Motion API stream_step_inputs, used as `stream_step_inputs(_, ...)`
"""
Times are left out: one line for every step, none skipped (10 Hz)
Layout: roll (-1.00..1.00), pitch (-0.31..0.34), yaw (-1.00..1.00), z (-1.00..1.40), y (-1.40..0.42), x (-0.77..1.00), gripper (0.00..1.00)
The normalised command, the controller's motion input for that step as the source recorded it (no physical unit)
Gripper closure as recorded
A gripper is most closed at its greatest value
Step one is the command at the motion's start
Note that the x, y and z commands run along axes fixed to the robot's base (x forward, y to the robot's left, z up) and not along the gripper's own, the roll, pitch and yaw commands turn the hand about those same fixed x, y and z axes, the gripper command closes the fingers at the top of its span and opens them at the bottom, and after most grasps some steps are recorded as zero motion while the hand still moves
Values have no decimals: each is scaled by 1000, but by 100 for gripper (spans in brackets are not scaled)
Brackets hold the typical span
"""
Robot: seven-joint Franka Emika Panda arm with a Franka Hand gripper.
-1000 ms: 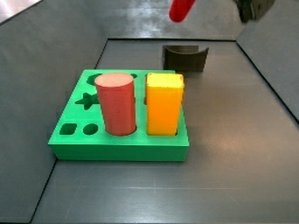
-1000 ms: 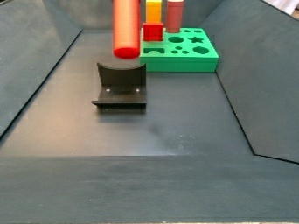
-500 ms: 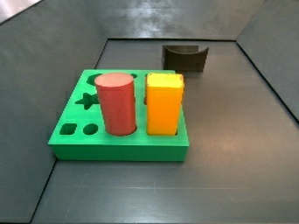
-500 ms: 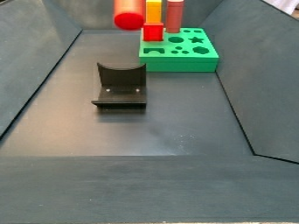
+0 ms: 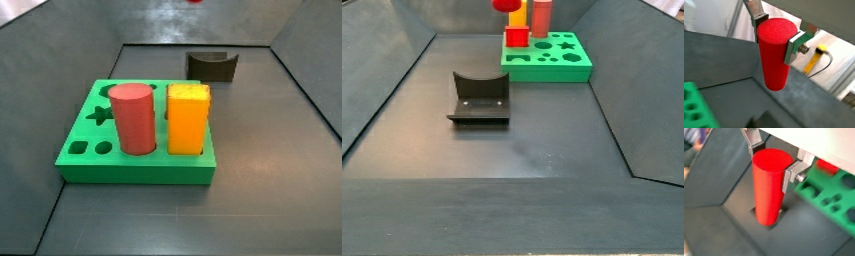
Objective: Pick up the round object. Move up. Place the round object on the fixture. Regrasp the round object. Move to above the board. Insert the round object.
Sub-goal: Move to above the board.
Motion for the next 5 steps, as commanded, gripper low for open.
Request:
stream_step_inputs(-1000,33,-72,178,-1000,-453,100)
stream_step_inputs(-1000,36,-71,191,-1000,-466,100)
stream_step_inputs(-1000,36,-65,174,-965,-480,100)
stream_step_inputs(-1000,32,-62,127,-675,-355,100)
stream_step_inputs(-1000,29,-58,74,-382,-231,100)
